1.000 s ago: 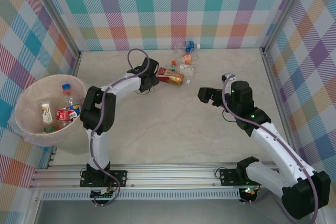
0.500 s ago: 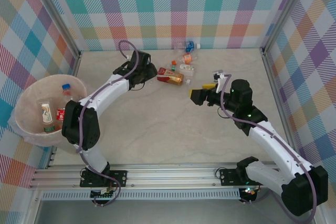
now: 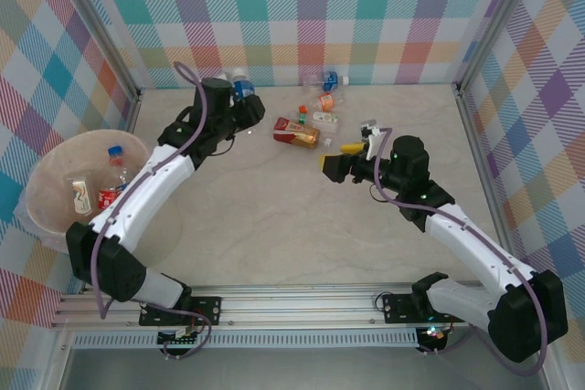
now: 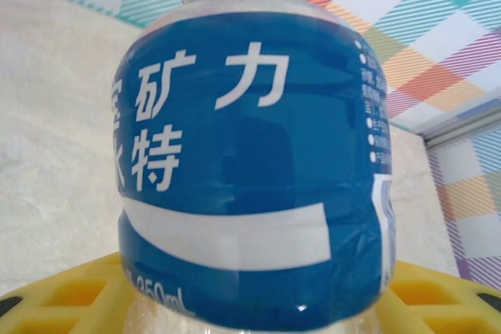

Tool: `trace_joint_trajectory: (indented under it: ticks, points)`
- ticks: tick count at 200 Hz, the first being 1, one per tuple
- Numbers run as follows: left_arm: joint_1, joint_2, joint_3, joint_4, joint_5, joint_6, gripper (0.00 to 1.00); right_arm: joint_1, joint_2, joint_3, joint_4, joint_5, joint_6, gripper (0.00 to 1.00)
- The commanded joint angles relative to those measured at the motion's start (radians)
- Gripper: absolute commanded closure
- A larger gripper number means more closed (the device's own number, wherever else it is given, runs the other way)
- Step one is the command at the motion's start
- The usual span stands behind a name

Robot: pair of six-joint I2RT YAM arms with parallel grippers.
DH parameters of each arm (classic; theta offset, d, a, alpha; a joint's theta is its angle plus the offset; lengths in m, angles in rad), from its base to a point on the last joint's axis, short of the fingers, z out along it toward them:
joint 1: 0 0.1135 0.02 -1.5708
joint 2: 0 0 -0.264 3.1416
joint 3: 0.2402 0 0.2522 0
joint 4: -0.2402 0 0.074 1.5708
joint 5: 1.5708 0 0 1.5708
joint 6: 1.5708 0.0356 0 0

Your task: Put the plastic bottles in the bin

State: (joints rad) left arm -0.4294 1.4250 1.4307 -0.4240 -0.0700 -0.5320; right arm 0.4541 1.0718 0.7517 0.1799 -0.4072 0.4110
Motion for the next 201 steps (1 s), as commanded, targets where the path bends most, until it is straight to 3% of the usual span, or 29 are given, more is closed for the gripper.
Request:
trace_joint_trajectory:
  ticks: [1, 25, 114, 141, 171, 185, 201]
  points:
    - [-0.001, -0.075, 0.054, -0.051, 0.017, 0.09, 0.46, 0.007, 0.016, 0.02, 0.04, -0.027, 0.012, 0.0]
    - [0.0, -0.146, 0.097, -0.133, -0.05, 0.131, 0.46, 0.006, 0.033, 0.034, 0.026, -0.024, 0.012, 0.0]
    - [0.004, -0.367, 0.197, -0.448, -0.492, 0.231, 0.44, 0.006, 0.092, 0.058, 0.037, 0.034, 0.036, 0.0]
    - [0.014, -0.392, 0.205, -0.551, -0.686, 0.209, 0.43, 0.006, 0.117, 0.071, 0.049, 0.03, 0.046, 0.0]
    - [0.022, -0.413, 0.216, -0.655, -0.823, 0.146, 0.43, 0.006, 0.146, 0.101, 0.045, 0.015, 0.055, 0.0]
    - [0.036, -0.419, 0.223, -0.72, -0.861, 0.094, 0.41, 0.006, 0.156, 0.108, 0.047, 0.01, 0.064, 0.0]
    - [0.064, -0.439, 0.212, -0.772, -0.83, 0.048, 0.4, 0.006, 0.168, 0.114, 0.049, 0.006, 0.07, 0.0]
